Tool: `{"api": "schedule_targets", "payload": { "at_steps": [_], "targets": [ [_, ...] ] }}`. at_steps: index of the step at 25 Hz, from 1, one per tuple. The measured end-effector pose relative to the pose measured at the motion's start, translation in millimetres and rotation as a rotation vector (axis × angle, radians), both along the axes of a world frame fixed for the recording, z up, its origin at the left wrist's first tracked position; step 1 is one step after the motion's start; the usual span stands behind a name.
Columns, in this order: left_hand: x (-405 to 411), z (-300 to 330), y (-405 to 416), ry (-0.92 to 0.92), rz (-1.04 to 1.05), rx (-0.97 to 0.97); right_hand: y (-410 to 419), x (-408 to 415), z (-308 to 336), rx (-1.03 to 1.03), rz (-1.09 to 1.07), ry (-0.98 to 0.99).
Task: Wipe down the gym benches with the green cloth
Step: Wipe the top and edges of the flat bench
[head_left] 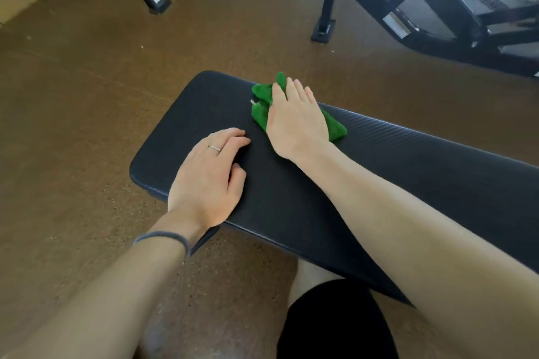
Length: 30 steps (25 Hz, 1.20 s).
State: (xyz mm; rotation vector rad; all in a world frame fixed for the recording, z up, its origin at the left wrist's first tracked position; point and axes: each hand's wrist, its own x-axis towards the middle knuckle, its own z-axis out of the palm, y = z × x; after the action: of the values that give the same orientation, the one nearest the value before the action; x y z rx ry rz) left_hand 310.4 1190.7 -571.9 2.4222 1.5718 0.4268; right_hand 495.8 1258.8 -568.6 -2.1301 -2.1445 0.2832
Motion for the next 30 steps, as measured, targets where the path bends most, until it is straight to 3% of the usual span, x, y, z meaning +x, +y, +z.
{"api": "schedule_targets", "payload": {
  "at_steps": [2, 5, 7, 10, 14, 21, 27, 30],
  "targets": [
    [-7, 3, 3, -0.087, 0.033, -0.004, -28, -12, 4, 0.014, -0.014, 0.036],
    [-45, 11, 25, -0.152, 0.346, 0.041, -103, -54, 7, 0.035, 0.081, -0.001],
    [-71, 10, 40, -0.166, 0.531, -0.169, -108, -62, 7, 0.003, 0.143, 0.005],
    [-84, 4, 46, -0.108, 0.472, -0.276, -42, -65, 1, 0.042, 0.040, 0.000],
    [-93, 0, 55, -0.203, 0.408, -0.280, 31, -86, 1, -0.011, -0.219, -0.022],
    [-110, -5, 61, -0.429, 0.281, -0.395, -108, -192, 2, 0.057, -0.226, 0.007],
    [-111, -6, 66, -0.534, 0.268, -0.425, -27, -196, 11, 0.055, -0.427, -0.023],
    [-115, -10, 67, -0.637, 0.255, -0.479, -38, -220, 7, 0.111, -0.536, -0.030]
  ]
}}
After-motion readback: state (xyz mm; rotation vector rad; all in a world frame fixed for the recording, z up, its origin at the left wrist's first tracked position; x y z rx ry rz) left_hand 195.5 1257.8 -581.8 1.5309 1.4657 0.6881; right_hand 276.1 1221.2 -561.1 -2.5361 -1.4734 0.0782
